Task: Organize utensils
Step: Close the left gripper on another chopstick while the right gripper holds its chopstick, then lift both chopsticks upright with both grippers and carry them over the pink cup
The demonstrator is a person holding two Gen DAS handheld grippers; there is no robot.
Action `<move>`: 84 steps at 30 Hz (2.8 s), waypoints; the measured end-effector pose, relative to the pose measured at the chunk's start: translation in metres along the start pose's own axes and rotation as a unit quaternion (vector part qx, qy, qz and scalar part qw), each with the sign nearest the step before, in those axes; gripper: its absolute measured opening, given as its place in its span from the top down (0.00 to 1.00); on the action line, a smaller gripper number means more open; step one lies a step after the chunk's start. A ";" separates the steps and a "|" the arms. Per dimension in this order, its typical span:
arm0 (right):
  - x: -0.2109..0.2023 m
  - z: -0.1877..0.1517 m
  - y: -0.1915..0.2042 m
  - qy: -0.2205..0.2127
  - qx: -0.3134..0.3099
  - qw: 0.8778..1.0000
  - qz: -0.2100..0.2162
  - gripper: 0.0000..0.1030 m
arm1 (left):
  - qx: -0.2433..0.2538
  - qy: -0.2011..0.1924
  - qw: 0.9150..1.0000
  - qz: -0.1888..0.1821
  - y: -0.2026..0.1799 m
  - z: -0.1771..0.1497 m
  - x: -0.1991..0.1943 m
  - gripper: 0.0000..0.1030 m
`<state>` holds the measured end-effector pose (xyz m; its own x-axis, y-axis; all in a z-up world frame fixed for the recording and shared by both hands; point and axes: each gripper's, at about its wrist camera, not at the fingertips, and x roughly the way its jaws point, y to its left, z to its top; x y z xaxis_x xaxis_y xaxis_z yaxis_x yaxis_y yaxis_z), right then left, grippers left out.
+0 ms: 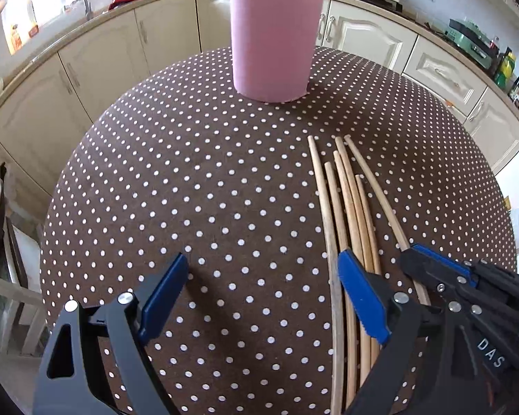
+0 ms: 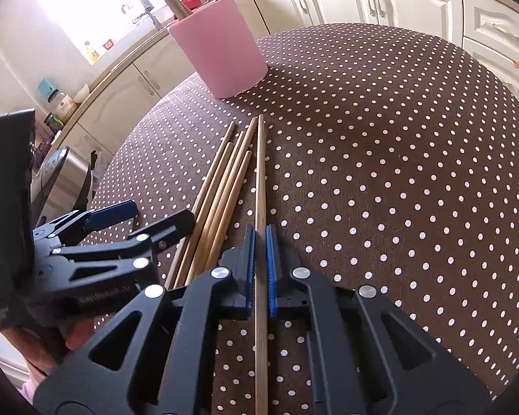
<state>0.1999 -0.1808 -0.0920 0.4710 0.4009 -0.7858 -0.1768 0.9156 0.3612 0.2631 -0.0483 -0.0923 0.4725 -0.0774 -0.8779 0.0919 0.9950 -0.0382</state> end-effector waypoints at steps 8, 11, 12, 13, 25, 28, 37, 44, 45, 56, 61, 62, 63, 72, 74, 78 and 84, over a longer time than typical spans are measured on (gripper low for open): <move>0.003 -0.002 0.005 -0.001 0.001 1.000 -0.003 0.93 | 0.019 0.015 0.999 0.035 -0.004 0.003 0.004 0.15; 0.003 -0.002 0.004 -0.002 0.000 1.000 -0.004 0.93 | 0.021 -0.001 0.998 0.053 -0.008 0.006 0.009 0.15; 0.004 -0.002 0.004 -0.002 0.000 1.000 -0.004 0.93 | 0.014 0.002 0.999 0.050 -0.007 0.007 0.010 0.15; 0.004 -0.002 0.004 -0.002 0.001 1.000 -0.004 0.93 | 0.011 0.001 0.999 0.044 -0.007 0.008 0.011 0.19; 0.004 -0.008 0.012 -0.018 -0.004 0.999 -0.032 0.94 | -0.001 -0.056 0.998 0.009 0.018 -0.011 -0.007 0.94; 0.003 -0.009 0.015 -0.024 0.006 0.999 -0.035 0.94 | -0.010 -0.065 0.998 0.000 0.025 -0.020 -0.011 0.94; -0.027 -0.005 0.031 -0.089 -0.021 0.995 -0.041 0.94 | 0.000 -0.137 0.990 -0.027 0.015 -0.028 -0.046 0.94; -0.074 0.008 0.043 -0.193 -0.021 0.980 -0.050 0.94 | 0.004 -0.231 0.972 -0.038 0.001 -0.023 -0.093 0.94; -0.079 0.010 0.046 -0.204 -0.024 0.977 -0.050 0.94 | 0.005 -0.246 0.968 -0.041 0.000 -0.021 -0.101 0.94; -0.137 0.049 0.075 -0.349 -0.049 0.934 -0.063 0.94 | -0.001 -0.349 0.937 -0.030 -0.014 0.020 -0.151 0.94; -0.152 0.067 0.085 -0.408 -0.058 0.909 -0.066 0.94 | -0.014 -0.373 0.927 -0.029 -0.014 0.046 -0.162 0.94; -0.154 0.072 0.085 -0.415 -0.063 0.906 -0.061 0.94 | -0.017 -0.379 0.925 -0.027 -0.013 0.052 -0.163 0.94; -0.154 0.077 0.085 -0.421 -0.067 0.903 -0.059 0.94 | -0.021 -0.385 0.922 -0.024 -0.013 0.057 -0.164 0.94; -0.132 0.135 0.075 -0.444 -0.068 0.893 -0.008 0.94 | -0.064 -0.415 0.906 -0.047 0.011 0.123 -0.158 0.94; -0.123 0.147 0.068 -0.452 -0.061 0.890 0.009 0.94 | -0.070 -0.426 0.899 -0.073 0.020 0.136 -0.150 0.94; -0.107 0.164 0.059 -0.467 -0.054 0.882 0.026 0.94 | -0.089 -0.446 0.885 -0.098 0.033 0.156 -0.134 0.94; -0.076 0.183 0.049 -0.477 -0.052 0.877 0.033 0.94 | -0.126 -0.479 0.857 -0.141 0.048 0.176 -0.105 0.94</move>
<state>0.3131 -0.1722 0.0772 0.9566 0.2897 0.0309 -0.2851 0.9089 0.3042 0.3719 -0.0034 0.0821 0.9767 -0.2127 -0.0267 0.1854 0.9007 -0.3929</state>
